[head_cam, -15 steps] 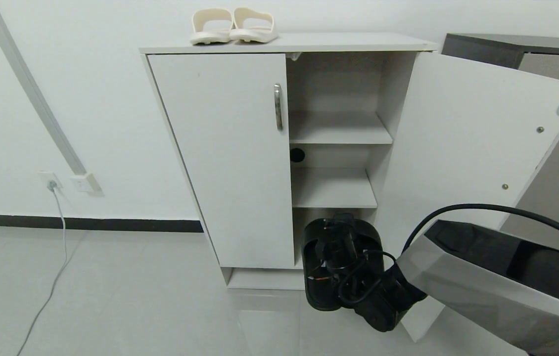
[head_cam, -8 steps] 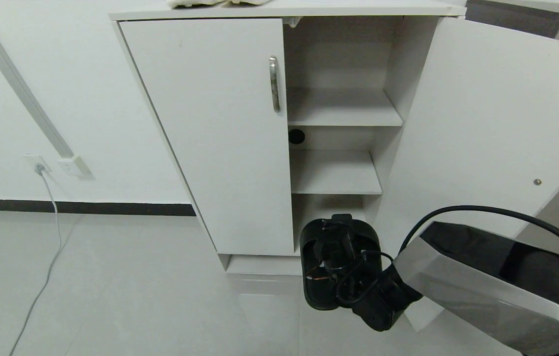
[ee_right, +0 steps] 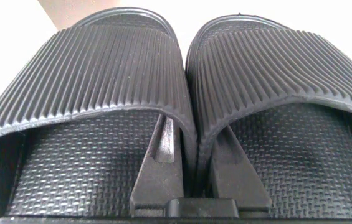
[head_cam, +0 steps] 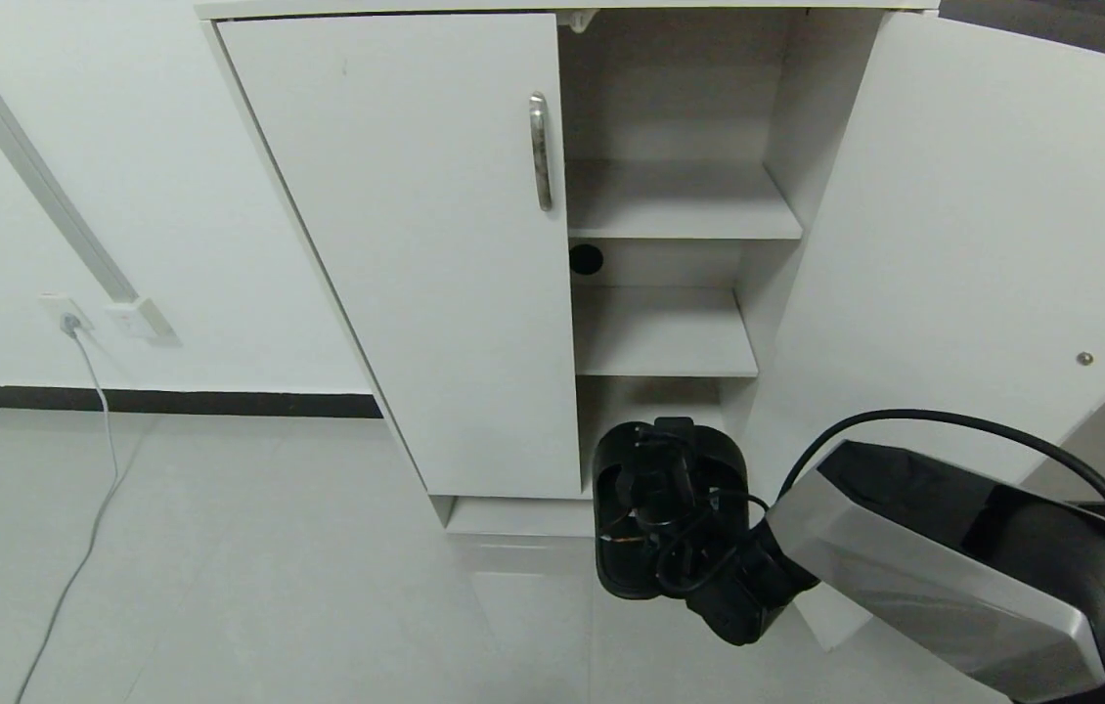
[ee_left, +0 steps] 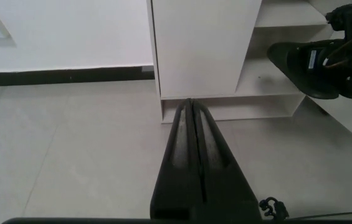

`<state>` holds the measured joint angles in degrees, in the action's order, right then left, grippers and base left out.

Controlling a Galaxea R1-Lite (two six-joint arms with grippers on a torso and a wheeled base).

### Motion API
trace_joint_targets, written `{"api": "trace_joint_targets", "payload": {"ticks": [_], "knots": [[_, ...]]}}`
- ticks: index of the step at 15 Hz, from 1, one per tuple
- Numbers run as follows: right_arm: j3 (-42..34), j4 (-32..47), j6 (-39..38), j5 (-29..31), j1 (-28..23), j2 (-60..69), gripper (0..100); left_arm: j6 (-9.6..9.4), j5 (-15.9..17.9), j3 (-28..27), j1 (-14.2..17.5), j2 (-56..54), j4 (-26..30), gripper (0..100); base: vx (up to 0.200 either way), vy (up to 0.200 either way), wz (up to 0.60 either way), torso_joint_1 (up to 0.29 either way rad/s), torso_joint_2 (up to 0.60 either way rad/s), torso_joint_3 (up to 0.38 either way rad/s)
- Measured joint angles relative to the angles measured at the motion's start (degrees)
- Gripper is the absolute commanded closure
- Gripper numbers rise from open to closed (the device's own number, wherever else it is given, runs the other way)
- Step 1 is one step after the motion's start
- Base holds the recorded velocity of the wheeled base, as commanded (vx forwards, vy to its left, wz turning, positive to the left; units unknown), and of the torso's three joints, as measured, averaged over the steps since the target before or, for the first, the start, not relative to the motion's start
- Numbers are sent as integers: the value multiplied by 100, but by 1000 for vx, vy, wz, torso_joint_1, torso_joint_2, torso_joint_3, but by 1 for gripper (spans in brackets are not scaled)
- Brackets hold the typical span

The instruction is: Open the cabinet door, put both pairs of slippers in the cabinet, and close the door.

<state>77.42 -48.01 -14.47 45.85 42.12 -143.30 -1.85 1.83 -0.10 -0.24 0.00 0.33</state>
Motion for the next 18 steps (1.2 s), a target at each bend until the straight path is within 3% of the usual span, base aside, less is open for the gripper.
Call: {"api": "trace_joint_targets", "payload": {"ticks": [6,9,18], "knots": [[-271,-2198,1376,-9,-80,-20,100,2,2,0,6,0,0,100,0,0,0,0,0,0],[-323,-2220,1420,-12,-105,-67,100,5,2,0,0,0,2,100,0,0,0,0,0,0],[-325,-2211,1431,-15,-113,-78,100,7,2,0,-5,0,-4,100,200,0,0,0,2,2]]}}
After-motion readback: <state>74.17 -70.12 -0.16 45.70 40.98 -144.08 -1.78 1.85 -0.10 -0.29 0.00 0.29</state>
